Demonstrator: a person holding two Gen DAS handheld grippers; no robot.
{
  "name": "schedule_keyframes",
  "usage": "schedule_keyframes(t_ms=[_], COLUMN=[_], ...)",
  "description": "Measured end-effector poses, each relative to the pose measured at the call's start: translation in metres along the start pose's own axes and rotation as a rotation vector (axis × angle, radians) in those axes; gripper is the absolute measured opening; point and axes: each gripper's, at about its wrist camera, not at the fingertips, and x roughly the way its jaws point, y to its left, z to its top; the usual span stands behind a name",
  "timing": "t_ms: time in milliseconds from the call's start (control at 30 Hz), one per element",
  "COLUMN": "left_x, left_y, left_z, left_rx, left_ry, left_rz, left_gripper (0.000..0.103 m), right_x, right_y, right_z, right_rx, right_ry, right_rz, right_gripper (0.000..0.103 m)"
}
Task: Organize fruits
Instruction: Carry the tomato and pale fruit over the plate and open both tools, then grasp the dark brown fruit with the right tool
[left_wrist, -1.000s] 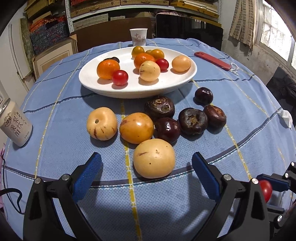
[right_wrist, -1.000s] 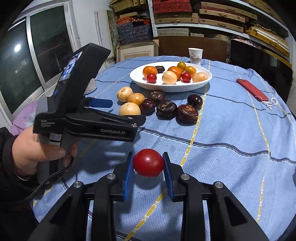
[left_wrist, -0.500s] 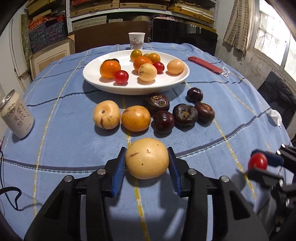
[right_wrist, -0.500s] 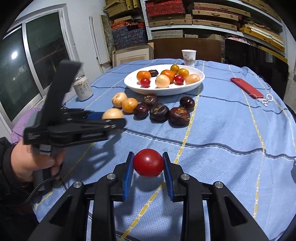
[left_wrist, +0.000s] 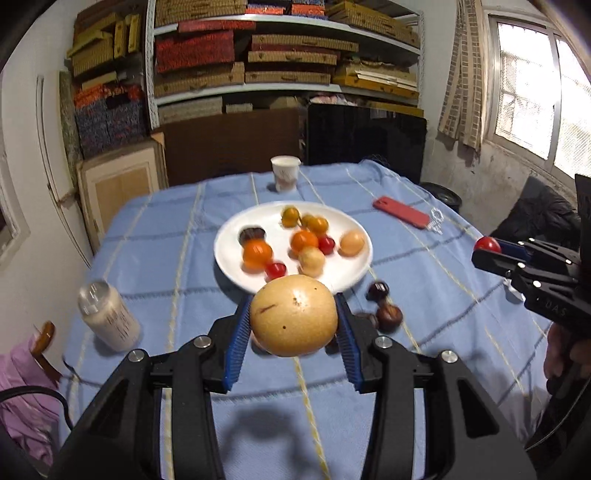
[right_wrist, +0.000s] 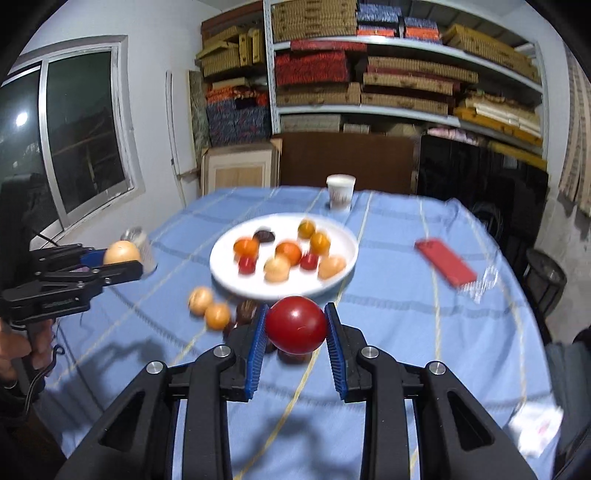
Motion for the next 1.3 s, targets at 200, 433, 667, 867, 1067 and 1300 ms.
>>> schedule_keyframes(t_ms=[200,433,667,867,1067,1300], left_x=[0.031,0.123,0.206,0.238,0.209,0.097], left_y=[0.008,0.034,0.046,0.049,0.055,0.051], left_z=[0.06,0.094,0.087,0.084,0.084,0.038], left_rx=[-0.012,-0.12,-0.142,-0.135,-0.17,-0.168], left_ry=[0.001,0.074,0.153,0.173,0.103,-0.029], left_rz=[0.0,-0.005,0.02,0.004,0.033,-0.005], left_gripper=[0.043,0.043,0.043,0.056,0.082,0.094], right_x=[0.04,0.122,0.21,0.239,0.213,0.13], right_y=[-0.003,-0.014,-0.025,-0.028,-0.026,-0.019], right_z=[0.057,0.088,0.077,0.067,0.069,0.029], right_rx=[-0.039,-0.041,-0.034,-0.044,-0.065,-0.081], right_ry=[-0.006,0.071,0.186,0.209,0.156,0.153], right_rz=[-0.046,-0.058,-0.031,-0.026,-0.046,-0.07], right_gripper=[0.031,0.031,0.031,0.054,0.058,0.058])
